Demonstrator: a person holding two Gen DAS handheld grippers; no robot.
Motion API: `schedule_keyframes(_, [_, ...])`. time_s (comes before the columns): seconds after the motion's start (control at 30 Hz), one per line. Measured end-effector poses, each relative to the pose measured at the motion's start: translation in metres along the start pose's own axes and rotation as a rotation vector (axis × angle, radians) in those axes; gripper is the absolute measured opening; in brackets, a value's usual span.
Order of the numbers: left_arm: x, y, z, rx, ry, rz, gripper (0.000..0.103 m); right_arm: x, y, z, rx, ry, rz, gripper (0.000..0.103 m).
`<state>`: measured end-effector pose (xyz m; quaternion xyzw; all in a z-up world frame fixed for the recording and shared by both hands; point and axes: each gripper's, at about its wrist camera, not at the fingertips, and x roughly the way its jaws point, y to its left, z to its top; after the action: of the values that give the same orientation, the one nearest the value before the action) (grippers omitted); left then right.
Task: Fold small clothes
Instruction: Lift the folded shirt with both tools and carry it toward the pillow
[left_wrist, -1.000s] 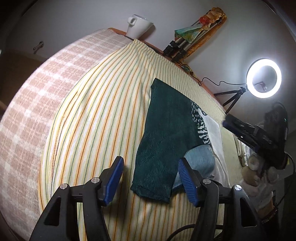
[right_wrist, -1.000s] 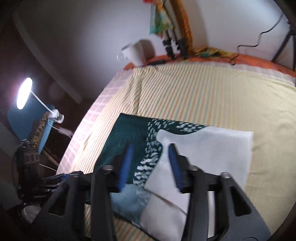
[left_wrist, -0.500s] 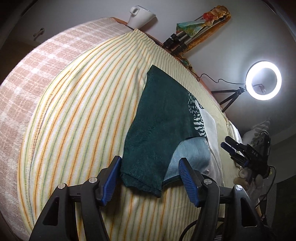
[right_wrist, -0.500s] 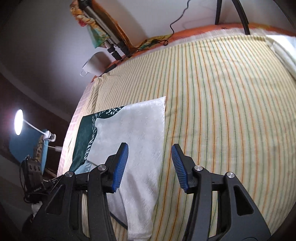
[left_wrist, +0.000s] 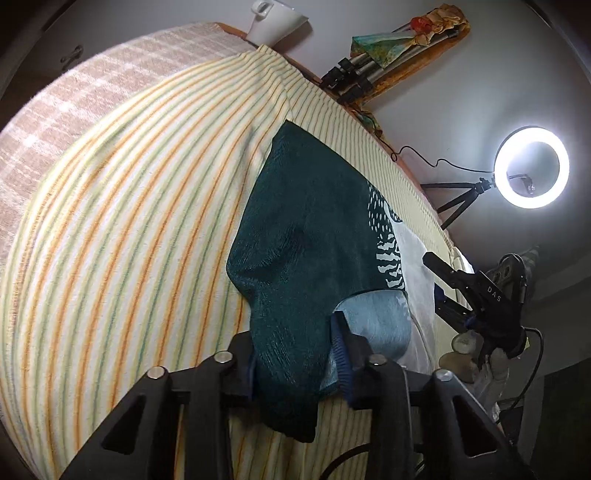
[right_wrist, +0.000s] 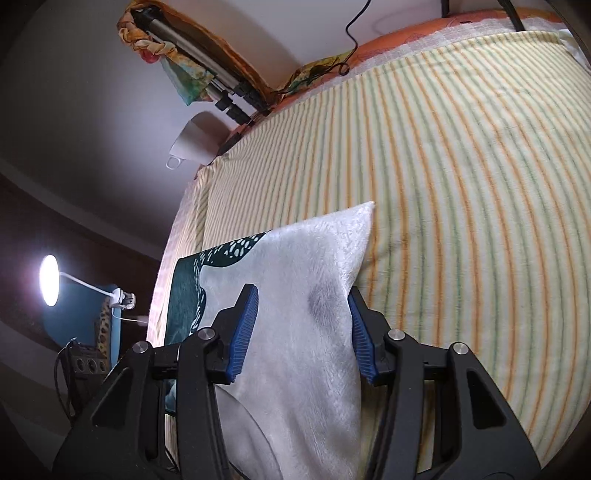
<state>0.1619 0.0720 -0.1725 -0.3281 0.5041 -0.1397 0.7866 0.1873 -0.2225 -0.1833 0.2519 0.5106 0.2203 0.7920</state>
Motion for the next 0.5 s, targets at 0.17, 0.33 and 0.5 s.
schedule_keyframes(0.17, [-0.001, -0.006, -0.001, 0.044, -0.030, 0.031, 0.010, 0.007, 0.006, -0.001, -0.014, 0.027, -0.004, 0.010])
schedule_keyframes(0.33, [-0.006, -0.015, -0.001, 0.088, -0.071, 0.056, 0.006, 0.002, 0.018, -0.001, -0.062, 0.023, -0.029, 0.007])
schedule_keyframes(0.5, [-0.018, -0.035, 0.002, 0.146, -0.123, 0.047, 0.005, -0.012, 0.035, 0.002, -0.104, -0.003, -0.018, 0.006])
